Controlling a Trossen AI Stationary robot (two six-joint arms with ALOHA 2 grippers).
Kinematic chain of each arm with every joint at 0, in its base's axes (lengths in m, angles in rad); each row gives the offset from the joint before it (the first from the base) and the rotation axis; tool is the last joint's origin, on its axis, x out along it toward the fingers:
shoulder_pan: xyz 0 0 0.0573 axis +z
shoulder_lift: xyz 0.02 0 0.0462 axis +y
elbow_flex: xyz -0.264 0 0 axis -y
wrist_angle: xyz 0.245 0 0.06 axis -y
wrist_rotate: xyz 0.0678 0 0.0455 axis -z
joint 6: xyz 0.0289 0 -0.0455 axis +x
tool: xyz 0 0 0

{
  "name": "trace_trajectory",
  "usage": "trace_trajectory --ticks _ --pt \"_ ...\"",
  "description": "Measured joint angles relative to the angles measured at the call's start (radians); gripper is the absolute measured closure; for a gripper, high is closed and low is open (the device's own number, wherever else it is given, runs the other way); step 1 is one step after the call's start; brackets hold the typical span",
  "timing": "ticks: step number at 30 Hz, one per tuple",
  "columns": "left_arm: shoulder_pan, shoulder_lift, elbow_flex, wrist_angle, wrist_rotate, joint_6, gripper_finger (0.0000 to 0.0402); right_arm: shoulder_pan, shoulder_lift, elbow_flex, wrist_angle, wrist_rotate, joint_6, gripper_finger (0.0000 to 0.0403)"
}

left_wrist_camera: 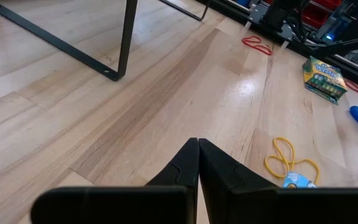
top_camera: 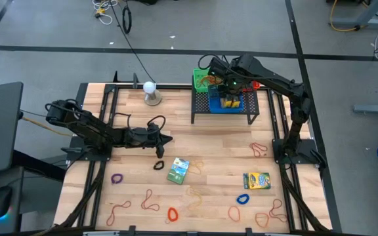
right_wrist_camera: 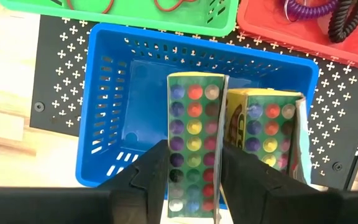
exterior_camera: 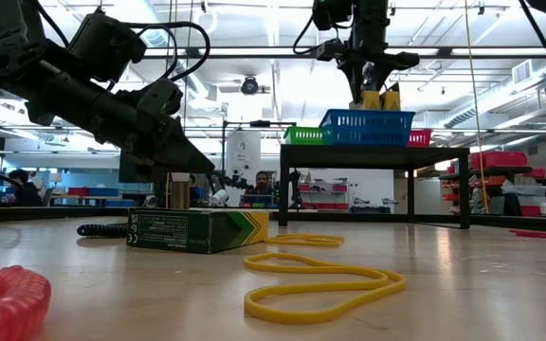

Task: Pick & Place Office Desk Supplies
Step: Put the yellow crayon box into the blue bin

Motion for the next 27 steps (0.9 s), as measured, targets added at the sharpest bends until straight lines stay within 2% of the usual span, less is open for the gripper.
trace_trajectory --ticks 7,19,23,27 --pt "0.0 0.0 0.0 0.0 0.0 -0.004 0.0387 0.0 0.0 0.0 0.0 0.001 -0.001 0.0257" --pt "0.0 0.0 0.0 0.0 0.0 -0.015 0.0387 0.0 -0.005 0.0 0.0 0.071 -0.047 0.0255" --pt "0.0 0.0 0.0 0.0 0.0 -0.015 0.0387 0.003 -0.005 0.002 0.0 0.077 -0.06 0.0235" --pt "0.0 0.0 0.0 0.0 0.0 -0.015 0.0387 0.003 -0.005 0.003 0.0 0.077 -0.061 0.0199"
